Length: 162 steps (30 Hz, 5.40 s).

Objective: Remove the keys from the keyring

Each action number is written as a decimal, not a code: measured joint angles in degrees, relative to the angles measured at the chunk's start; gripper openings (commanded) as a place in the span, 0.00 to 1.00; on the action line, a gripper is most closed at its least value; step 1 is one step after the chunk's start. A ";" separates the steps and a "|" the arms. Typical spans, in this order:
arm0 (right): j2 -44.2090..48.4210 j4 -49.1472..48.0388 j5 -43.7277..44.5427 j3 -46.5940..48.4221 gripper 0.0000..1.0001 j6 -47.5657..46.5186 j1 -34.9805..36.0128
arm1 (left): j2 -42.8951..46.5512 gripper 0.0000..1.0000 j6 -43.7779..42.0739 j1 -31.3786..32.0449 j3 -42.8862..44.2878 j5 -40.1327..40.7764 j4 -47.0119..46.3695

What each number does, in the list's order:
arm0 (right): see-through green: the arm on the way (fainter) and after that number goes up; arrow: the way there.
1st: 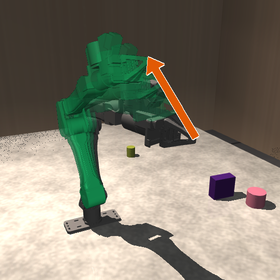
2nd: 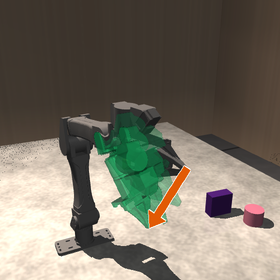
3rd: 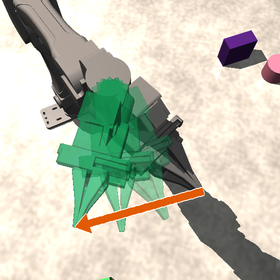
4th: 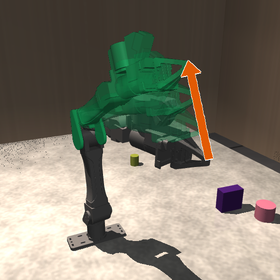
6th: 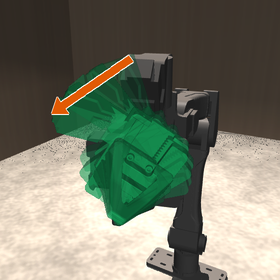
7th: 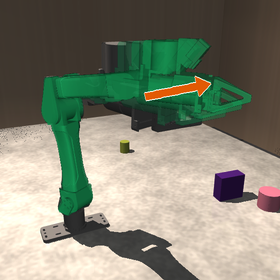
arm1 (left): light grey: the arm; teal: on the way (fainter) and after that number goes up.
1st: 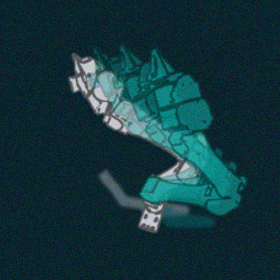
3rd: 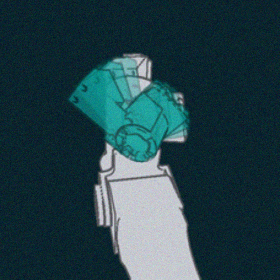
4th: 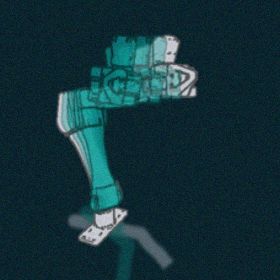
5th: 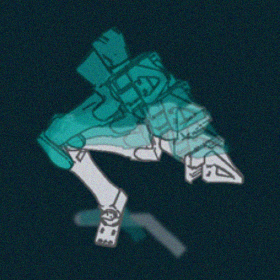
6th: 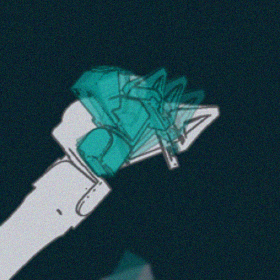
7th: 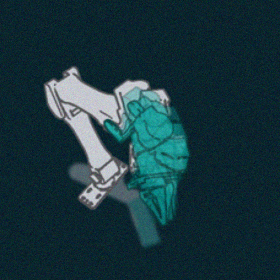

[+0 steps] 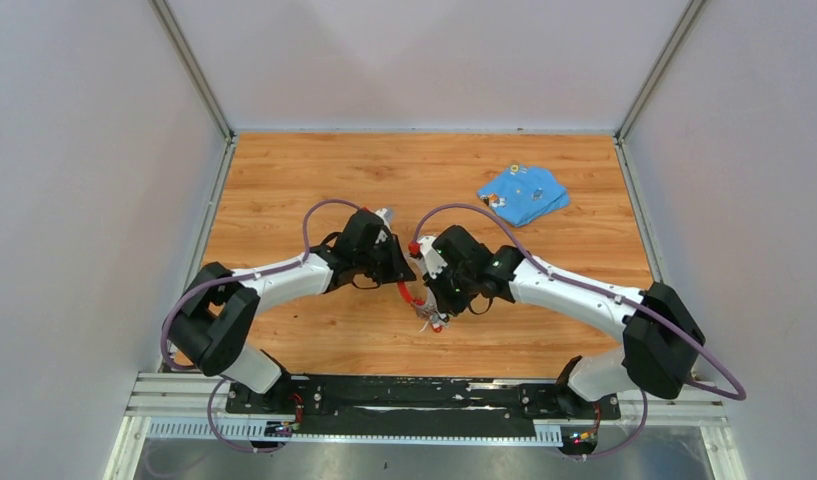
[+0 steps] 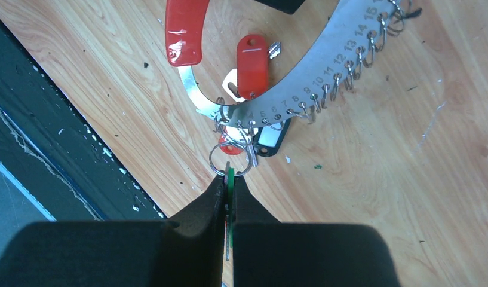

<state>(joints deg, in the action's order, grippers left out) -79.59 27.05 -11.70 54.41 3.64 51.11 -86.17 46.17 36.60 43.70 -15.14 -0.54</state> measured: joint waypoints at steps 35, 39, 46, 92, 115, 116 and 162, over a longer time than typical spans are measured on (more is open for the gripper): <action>-11.23 1.27 -17.77 7.19 0.01 18.97 -11.10 | 23.61 0.42 -12.79 3.54 -11.13 6.86 1.90; -12.94 1.01 -18.43 8.76 0.01 26.77 -12.17 | 28.92 0.42 -12.81 4.70 -14.01 10.38 1.97; -10.21 -1.25 -18.16 8.74 0.01 44.26 -14.62 | 37.70 0.42 -15.47 9.35 -16.65 18.08 1.57; 4.83 -10.03 -6.01 8.00 0.01 90.18 -14.88 | 1.81 0.34 -50.47 34.82 -25.73 43.04 -80.74; 4.52 -12.00 -5.68 8.00 0.01 91.36 -14.71 | -3.54 0.30 -57.61 27.52 -20.15 45.24 -85.53; 4.50 -12.07 -5.68 8.00 0.01 91.38 -14.71 | -3.78 0.29 -57.88 27.30 -19.96 45.24 -85.57; 2.45 -12.04 -6.71 8.15 0.01 86.44 -13.90 | -0.48 0.00 -63.36 25.40 -24.28 31.06 -86.27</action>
<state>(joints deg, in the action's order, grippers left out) -77.14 15.00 -18.41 62.57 90.08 37.21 -86.65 -17.19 62.00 19.42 15.92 -86.80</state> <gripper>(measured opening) 0.029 0.001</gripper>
